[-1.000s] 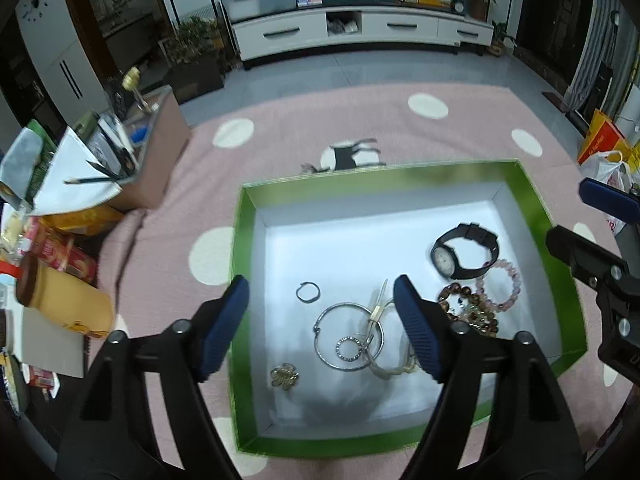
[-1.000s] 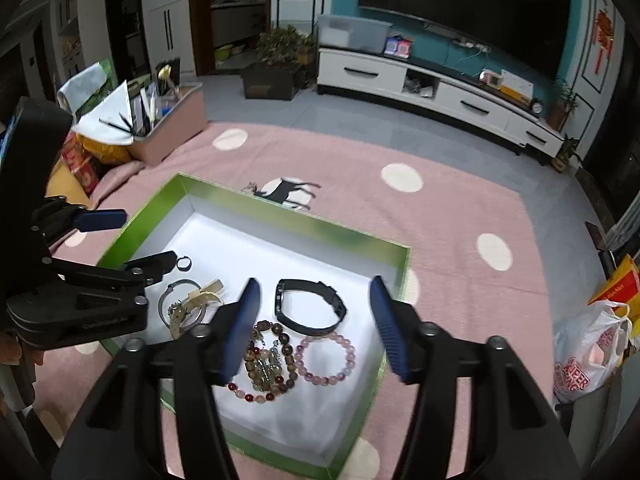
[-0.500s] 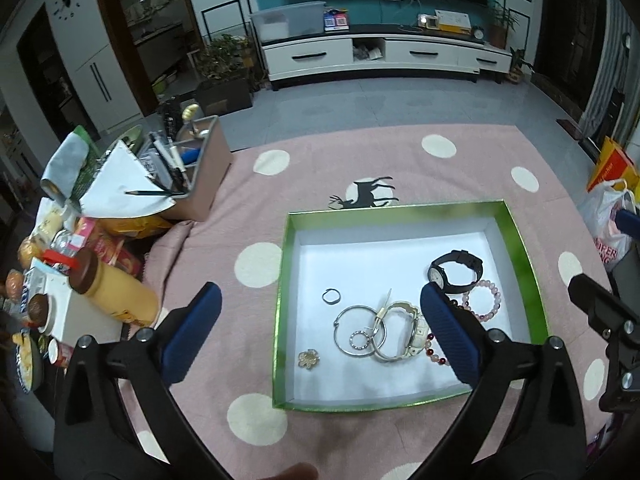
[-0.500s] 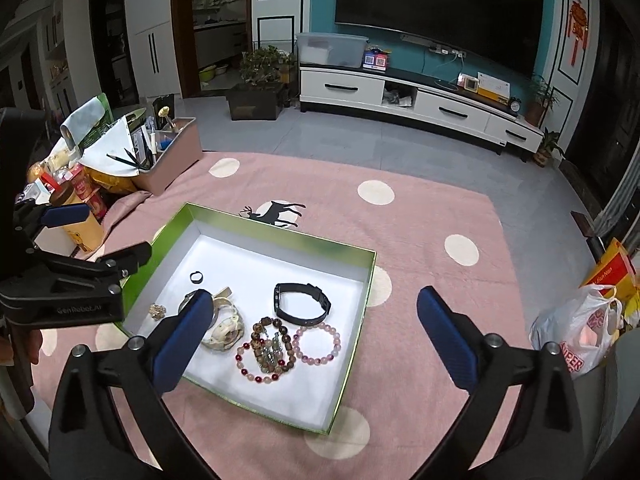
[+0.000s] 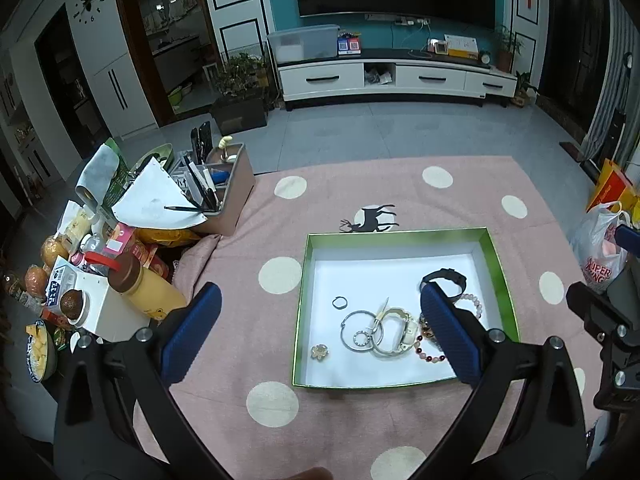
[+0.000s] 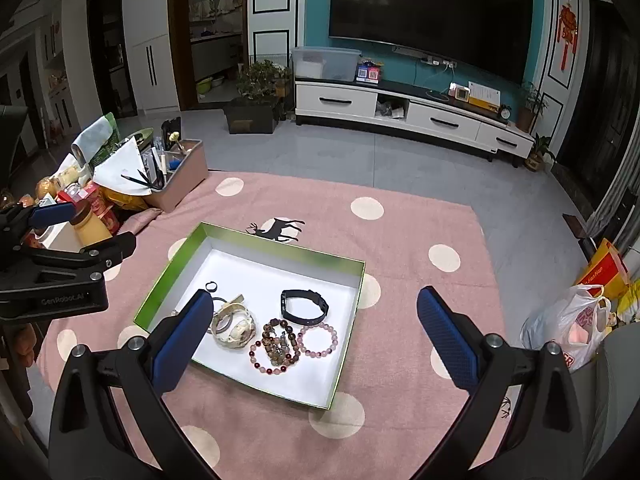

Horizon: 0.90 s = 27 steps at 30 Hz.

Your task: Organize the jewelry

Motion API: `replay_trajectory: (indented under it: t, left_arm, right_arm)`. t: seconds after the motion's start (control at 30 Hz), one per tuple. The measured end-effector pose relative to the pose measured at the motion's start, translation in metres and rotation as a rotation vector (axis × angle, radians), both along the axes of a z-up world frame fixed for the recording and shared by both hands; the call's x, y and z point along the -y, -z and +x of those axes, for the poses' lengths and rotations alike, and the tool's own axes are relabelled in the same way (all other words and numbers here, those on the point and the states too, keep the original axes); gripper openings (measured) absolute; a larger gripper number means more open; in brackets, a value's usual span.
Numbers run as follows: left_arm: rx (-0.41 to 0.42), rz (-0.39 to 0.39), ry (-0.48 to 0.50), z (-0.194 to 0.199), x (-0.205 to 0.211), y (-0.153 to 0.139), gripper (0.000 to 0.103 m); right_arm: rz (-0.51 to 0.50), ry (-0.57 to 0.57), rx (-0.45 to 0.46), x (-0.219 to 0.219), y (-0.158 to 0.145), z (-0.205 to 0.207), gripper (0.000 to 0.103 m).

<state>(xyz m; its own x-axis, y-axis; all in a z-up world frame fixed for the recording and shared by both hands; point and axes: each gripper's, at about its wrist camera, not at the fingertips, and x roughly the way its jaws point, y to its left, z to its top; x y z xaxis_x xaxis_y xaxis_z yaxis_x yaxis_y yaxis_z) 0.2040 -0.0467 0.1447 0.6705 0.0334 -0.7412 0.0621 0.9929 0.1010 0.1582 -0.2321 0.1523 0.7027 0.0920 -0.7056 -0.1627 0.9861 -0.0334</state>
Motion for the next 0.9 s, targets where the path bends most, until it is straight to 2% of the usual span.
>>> replay_trajectory:
  t: [0.9]
  left_arm:
    - [0.011, 0.014, -0.020, 0.0002, -0.0025, -0.0002, 0.101]
  right_arm:
    - [-0.013, 0.008, -0.006, -0.0039, 0.0067, -0.0009, 0.102]
